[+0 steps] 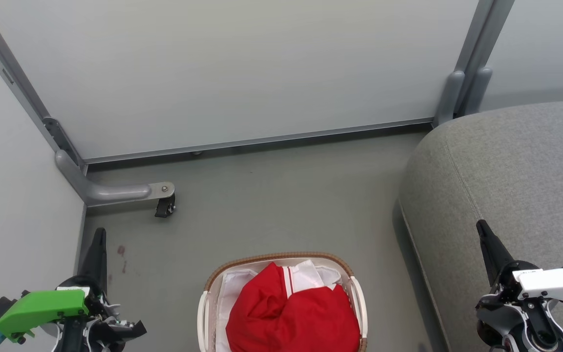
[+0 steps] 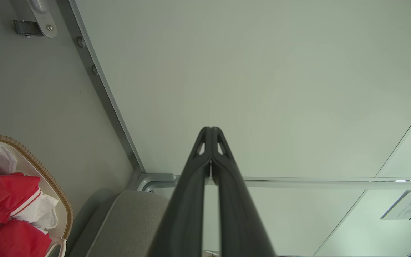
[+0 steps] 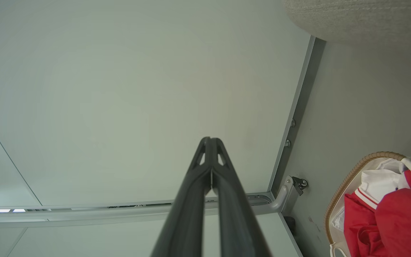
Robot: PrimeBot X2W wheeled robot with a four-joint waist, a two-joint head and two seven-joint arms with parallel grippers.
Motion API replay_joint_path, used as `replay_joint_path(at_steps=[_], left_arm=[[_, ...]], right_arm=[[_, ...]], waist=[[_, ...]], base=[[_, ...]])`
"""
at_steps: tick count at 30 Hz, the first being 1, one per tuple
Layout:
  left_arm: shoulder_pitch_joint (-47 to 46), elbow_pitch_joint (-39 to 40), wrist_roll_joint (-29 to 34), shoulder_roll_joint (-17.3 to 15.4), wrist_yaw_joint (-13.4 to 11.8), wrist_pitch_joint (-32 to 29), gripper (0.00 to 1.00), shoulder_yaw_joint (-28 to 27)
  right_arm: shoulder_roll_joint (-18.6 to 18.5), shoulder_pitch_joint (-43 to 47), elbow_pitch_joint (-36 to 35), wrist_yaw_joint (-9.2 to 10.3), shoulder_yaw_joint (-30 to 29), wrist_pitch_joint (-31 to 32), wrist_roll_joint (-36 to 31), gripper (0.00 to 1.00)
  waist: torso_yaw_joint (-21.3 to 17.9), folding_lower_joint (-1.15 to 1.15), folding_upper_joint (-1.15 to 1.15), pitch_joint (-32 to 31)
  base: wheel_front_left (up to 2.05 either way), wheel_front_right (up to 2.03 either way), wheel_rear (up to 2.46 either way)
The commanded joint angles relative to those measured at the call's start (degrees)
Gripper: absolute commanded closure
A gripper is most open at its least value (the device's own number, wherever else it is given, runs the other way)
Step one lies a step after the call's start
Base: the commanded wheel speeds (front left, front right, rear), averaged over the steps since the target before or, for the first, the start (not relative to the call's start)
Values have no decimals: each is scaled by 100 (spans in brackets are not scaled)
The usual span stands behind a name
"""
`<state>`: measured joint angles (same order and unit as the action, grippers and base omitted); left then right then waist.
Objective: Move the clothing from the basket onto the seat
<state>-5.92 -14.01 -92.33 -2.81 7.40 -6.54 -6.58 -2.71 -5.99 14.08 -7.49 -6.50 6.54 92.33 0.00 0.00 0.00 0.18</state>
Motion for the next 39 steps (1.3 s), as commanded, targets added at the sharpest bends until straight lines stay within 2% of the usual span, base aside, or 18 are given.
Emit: replay_joint_path(at_steps=[1,19,20,25,34,39], left_arm=[[-66,8,-17,-15,25,-12,100,-4],[-66,8,-17,-15,25,-12,100,-4],[0,0,0,0,0,0,0,0],[157,-207,6,39,-10,20,0,40],[178,-149,108,32,-7,277,0,360],[171,-105,405,29,-5,414,0,476]], right_arm=[[-38,-46,-19,0,-9,14,17,100],[-38,-46,-19,0,-9,14,17,100],[0,0,0,1,0,0,0,0],[68,150,207,1,25,-16,-8,0],[55,214,158,1,122,-274,-156,0],[48,240,110,1,98,-411,-376,0]], waist=[[0,0,0,0],[0,0,0,0],[0,0,0,0],[0,0,0,1],[6,0,0,-6],[14,0,0,-8]], base=[[0,0,0],[0,0,0],[0,0,0],[0,0,0],[0,0,0],[0,0,0]])
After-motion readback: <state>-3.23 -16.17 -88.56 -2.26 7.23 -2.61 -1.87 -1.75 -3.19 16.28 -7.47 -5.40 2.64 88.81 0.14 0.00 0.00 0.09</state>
